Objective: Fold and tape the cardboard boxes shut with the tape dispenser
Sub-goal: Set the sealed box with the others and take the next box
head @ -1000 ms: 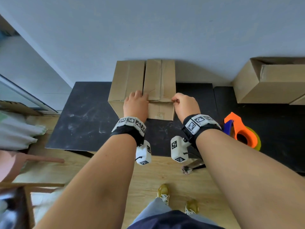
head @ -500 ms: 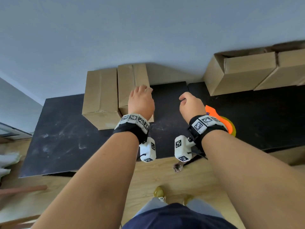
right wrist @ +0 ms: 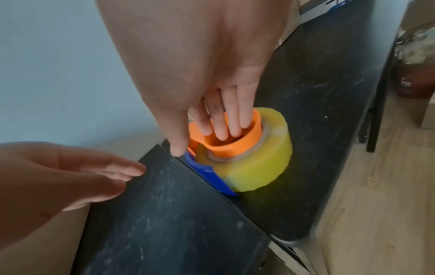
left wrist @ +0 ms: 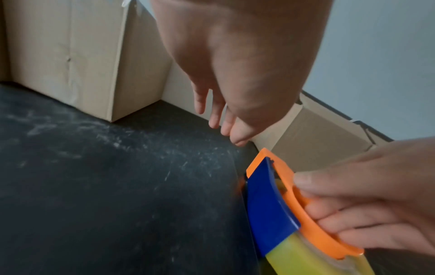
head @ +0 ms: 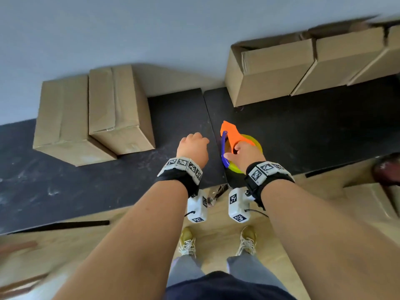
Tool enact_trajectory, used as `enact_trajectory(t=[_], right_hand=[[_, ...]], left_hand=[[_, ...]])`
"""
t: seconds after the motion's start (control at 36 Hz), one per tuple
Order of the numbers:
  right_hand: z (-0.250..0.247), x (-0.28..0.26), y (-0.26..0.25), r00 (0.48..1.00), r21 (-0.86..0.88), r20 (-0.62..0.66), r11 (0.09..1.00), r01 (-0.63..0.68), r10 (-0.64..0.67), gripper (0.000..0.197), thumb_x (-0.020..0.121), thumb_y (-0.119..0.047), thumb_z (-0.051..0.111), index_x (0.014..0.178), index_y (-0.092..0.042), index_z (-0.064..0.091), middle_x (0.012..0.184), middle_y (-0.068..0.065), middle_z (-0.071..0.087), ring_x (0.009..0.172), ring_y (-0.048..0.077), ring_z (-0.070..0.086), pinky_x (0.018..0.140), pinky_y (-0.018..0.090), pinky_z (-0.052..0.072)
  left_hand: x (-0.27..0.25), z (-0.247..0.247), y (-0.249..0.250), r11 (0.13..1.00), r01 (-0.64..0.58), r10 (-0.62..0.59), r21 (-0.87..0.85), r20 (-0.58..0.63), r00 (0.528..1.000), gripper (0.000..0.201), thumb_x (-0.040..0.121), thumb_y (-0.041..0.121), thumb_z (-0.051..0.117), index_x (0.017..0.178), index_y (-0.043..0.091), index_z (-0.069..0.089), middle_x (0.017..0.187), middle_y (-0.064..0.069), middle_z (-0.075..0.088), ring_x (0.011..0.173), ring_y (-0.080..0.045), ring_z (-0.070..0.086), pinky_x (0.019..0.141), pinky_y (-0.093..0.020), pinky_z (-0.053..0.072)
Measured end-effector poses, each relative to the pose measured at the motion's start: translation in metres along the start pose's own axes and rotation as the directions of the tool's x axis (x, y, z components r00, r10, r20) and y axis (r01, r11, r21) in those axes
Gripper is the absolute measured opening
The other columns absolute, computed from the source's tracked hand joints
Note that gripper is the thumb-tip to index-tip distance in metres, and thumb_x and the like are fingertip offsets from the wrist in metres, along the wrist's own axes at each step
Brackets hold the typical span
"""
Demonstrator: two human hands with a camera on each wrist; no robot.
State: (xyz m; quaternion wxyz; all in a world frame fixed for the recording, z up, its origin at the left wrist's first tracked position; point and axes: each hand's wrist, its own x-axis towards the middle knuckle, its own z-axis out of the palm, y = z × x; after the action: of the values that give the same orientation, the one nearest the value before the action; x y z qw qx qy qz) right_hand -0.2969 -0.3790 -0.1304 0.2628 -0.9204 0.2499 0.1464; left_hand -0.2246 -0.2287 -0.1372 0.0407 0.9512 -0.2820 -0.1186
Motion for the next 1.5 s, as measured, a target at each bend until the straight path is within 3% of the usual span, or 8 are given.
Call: enact_trajectory(t=[0.14,0.39,0.47,0.58,0.69,0.89,1.22,1.5], right_hand=[[0.019,0.013,0.009,0.991,-0.078,0.129,0.997,-0.024,0.034,0.044,0.087,-0.055,0.063,0.09,-0.012,0.052,0.073,0.001,0.055,0.075,0.025,0.058,0.064,0.033,0.043],[0.022,0.03,0.014,0.982,-0.145,0.186,0.989,0.034,-0.006,0.039,0.087,-0.039,0.069,0.109,-0.009,0.058,0.091,0.006,0.062,0.082,0.025,0.061,0.072,0.033,0.05],[0.009,0.028,0.017,0.983,-0.114,0.183,0.992,0.052,-0.03,0.042,0.088,-0.041,0.066,0.112,-0.008,0.058,0.08,0.004,0.06,0.074,0.023,0.061,0.068,0.033,0.05],[-0.021,0.026,0.026,0.991,0.051,0.088,0.994,0.095,-0.099,0.032,0.09,-0.034,0.055,0.117,-0.016,0.052,0.06,0.001,0.05,0.053,0.016,0.049,0.05,0.026,0.034],[-0.056,0.03,0.034,0.986,0.24,0.165,0.968,-0.075,0.036,0.031,0.091,-0.035,0.045,0.074,-0.01,0.05,0.072,0.007,0.052,0.073,0.029,0.051,0.059,0.031,0.033],[-0.095,0.037,0.07,0.993,0.292,0.097,0.952,-0.094,0.068,0.062,0.089,-0.061,0.049,0.101,-0.003,0.063,0.093,0.012,0.059,0.086,0.03,0.055,0.074,0.033,0.037],[-0.146,0.056,0.102,0.988,0.296,0.016,0.943,-0.15,0.153,0.059,0.087,-0.065,0.053,0.098,-0.007,0.059,0.092,0.009,0.06,0.084,0.028,0.056,0.074,0.033,0.04],[-0.155,0.091,0.098,0.964,0.33,0.024,0.908,-0.259,0.266,0.06,0.085,-0.067,0.054,0.097,-0.009,0.061,0.089,0.008,0.062,0.082,0.027,0.059,0.071,0.033,0.041]], left_hand=[[-0.005,0.015,0.011,0.994,0.101,-0.1,-0.03,0.038,0.994,0.038,0.091,0.012,0.047,0.126,0.019,0.059,0.129,-0.005,0.052,0.118,-0.026,0.048,0.099,-0.035,0.037],[-0.006,0.019,0.018,0.964,0.246,-0.241,-0.103,0.054,0.969,0.043,0.089,0.009,0.047,0.13,0.02,0.058,0.131,-0.004,0.052,0.12,-0.026,0.047,0.102,-0.036,0.039],[-0.001,0.014,0.025,0.954,0.275,-0.271,-0.121,0.043,0.962,0.044,0.09,0.008,0.045,0.13,0.021,0.057,0.131,-0.004,0.051,0.12,-0.027,0.047,0.101,-0.036,0.04],[0.009,0.002,0.046,0.942,0.298,-0.302,-0.153,-0.003,0.953,0.042,0.091,0.008,0.043,0.129,0.019,0.057,0.131,-0.005,0.051,0.121,-0.027,0.046,0.098,-0.036,0.039],[0.021,-0.013,0.069,0.941,0.286,-0.299,-0.179,-0.048,0.953,0.044,0.092,0.009,0.042,0.132,0.02,0.055,0.133,-0.005,0.05,0.123,-0.026,0.044,0.099,-0.036,0.038],[0.044,-0.039,0.105,0.927,0.289,-0.326,-0.238,-0.133,0.936,0.047,0.092,0.009,0.038,0.136,0.022,0.05,0.137,-0.002,0.046,0.125,-0.024,0.042,0.096,-0.035,0.039],[0.121,-0.098,0.133,0.966,0.145,-0.204,-0.215,-0.286,0.936,0.057,0.086,0.004,0.045,0.141,0.013,0.036,0.144,-0.005,0.034,0.127,-0.029,0.039,0.101,-0.041,0.039],[0.207,-0.132,0.125,0.994,0.106,-0.094,0.03,-0.27,0.958,0.069,0.096,0.02,0.045,0.153,0.016,0.006,0.161,0.0,0.001,0.148,-0.022,0.0,0.118,-0.048,0.015]])
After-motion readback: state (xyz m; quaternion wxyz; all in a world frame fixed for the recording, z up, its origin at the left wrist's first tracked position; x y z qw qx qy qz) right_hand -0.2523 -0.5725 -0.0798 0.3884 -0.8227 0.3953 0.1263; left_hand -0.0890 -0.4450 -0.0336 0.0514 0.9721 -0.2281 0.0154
